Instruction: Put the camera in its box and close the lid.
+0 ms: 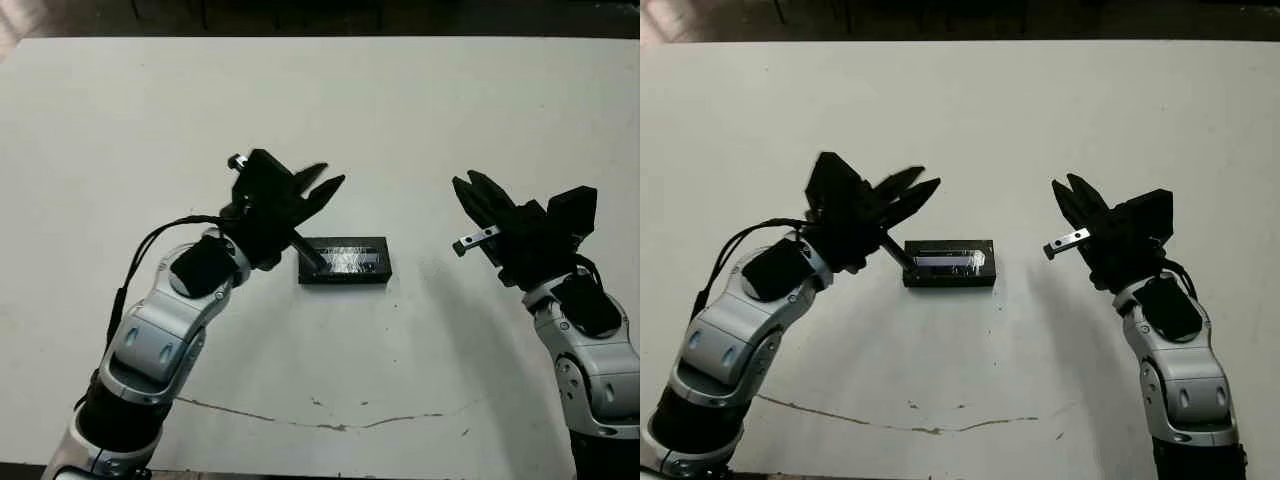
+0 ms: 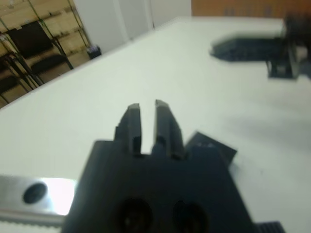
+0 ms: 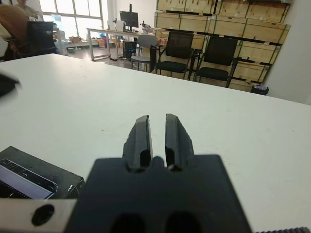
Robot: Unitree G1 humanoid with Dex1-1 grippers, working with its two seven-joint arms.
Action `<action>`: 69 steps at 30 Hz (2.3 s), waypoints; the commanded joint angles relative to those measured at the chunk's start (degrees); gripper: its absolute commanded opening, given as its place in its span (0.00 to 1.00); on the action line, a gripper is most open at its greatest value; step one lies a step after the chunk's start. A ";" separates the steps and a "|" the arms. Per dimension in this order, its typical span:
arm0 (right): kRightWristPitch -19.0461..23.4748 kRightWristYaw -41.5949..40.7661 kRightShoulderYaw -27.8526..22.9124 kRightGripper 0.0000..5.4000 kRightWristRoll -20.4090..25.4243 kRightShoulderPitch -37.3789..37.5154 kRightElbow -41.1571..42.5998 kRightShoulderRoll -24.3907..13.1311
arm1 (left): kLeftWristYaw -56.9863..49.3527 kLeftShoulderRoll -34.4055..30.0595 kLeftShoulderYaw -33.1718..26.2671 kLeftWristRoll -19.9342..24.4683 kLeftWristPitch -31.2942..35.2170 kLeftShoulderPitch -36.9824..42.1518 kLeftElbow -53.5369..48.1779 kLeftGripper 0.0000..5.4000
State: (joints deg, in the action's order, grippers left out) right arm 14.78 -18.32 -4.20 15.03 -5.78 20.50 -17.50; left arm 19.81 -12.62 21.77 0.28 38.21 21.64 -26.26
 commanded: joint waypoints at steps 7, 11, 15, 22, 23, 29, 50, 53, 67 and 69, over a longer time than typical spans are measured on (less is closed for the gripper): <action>0.49 0.51 -0.21 0.00 -0.36 1.49 0.52 0.20 | 3.63 0.26 5.34 0.88 16.71 3.02 6.10 0.01; -0.06 0.24 -0.16 0.00 -0.50 1.56 0.20 0.42 | 3.38 0.22 7.64 0.17 20.15 2.87 10.18 0.01; 0.15 0.06 -0.29 0.00 -0.30 1.73 0.51 0.53 | 4.87 -1.07 9.60 0.74 22.46 2.54 12.99 0.01; 0.09 -0.13 -0.48 0.00 0.37 1.66 0.01 0.88 | 6.49 -3.50 11.84 1.51 23.91 2.81 12.89 0.01; 0.19 -0.05 -0.45 0.00 0.33 1.69 0.11 0.86 | 6.60 -3.57 11.53 1.80 23.84 2.58 12.52 0.01; -0.19 -0.33 -0.47 0.00 0.59 2.01 0.37 0.92 | 5.84 -2.96 4.42 5.22 23.86 0.13 3.49 0.01; -2.71 1.30 -1.80 0.00 0.79 -4.35 -4.23 2.58 | -12.80 4.38 -27.91 6.11 -22.19 -9.61 2.37 0.01; -2.97 3.38 -1.06 0.00 -1.42 -5.62 -4.23 3.00 | -14.13 6.10 -31.01 9.24 -24.84 -8.90 5.84 0.01; -10.82 5.18 0.08 0.00 -7.14 -8.02 -11.99 4.46 | -16.63 9.76 -35.82 15.52 -29.79 -11.57 10.85 0.01; -11.80 4.80 -0.08 0.00 -6.88 -7.97 -12.56 4.49 | -16.62 9.52 -35.75 15.56 -29.77 -11.35 10.78 0.01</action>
State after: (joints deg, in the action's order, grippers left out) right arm 3.42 -13.36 -3.93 8.02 -14.22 8.96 -13.29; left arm 3.52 -2.54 -13.58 15.68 8.32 11.10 -16.37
